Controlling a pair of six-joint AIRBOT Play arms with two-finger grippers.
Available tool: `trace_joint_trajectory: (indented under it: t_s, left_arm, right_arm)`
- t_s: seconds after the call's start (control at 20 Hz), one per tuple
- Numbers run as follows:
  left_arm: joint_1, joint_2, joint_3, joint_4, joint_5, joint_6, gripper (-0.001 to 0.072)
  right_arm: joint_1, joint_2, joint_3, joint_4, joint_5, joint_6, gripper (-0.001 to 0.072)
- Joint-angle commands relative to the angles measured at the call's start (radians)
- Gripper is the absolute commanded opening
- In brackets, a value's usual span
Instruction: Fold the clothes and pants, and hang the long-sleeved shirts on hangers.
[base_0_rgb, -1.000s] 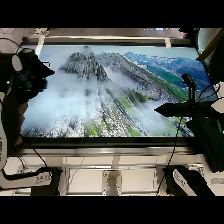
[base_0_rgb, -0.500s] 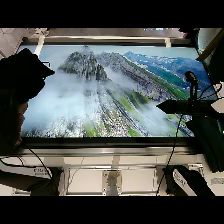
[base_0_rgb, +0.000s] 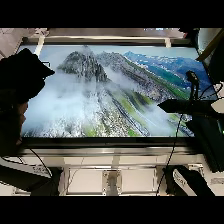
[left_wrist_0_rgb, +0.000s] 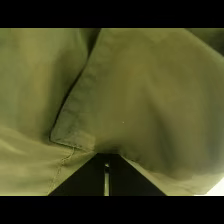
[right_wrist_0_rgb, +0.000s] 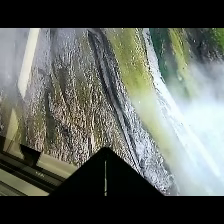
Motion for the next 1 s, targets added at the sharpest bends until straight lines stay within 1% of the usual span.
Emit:
trace_joint_trajectory:
  t_s: [0.0,0.1,0.25,0.35,0.45,0.6,0.7,0.85,0.95]
  left_arm:
    - [-0.037,0.057,0.014,-0.031,0.001,0.008,0.0017]
    - [-0.079,0.138,0.043,-0.146,-0.002,0.008,0.0017]
    - [-0.174,0.3,0.06,-0.436,0.003,0.022,0.0018]
    - [-0.27,0.388,0.06,-0.606,0.021,0.048,0.0017]
    - [-0.399,0.438,0.059,-0.713,0.013,0.048,0.0017]
    - [-0.66,0.435,0.052,-0.758,0.019,0.046,0.0018]
    - [-0.865,0.399,0.021,-0.76,0.065,0.045,0.0018]
    - [-1.177,0.278,-0.026,-0.759,0.224,0.045,0.0018]
    - [-1.344,0.155,-0.027,-0.759,0.362,0.046,0.0019]
  right_arm:
    - [0.001,0.0,0.0,-0.005,-0.001,0.008,0.0005]
    - [0.001,0.0,0.001,-0.032,-0.002,0.008,0.0004]
    - [0.0,0.0,0.023,-0.137,0.008,0.008,0.0004]
    - [0.0,0.0,0.062,-0.229,0.032,0.008,0.0004]
    - [0.0,0.0,0.123,-0.32,0.071,0.008,0.0004]
    - [0.0,0.0,0.234,-0.446,0.117,0.008,0.0004]
    - [0.0,0.0,0.312,-0.513,0.114,0.007,0.0005]
    - [0.0,0.0,0.395,-0.563,0.094,0.005,0.0004]
    - [0.0,0.0,0.419,-0.568,0.092,0.005,0.0004]
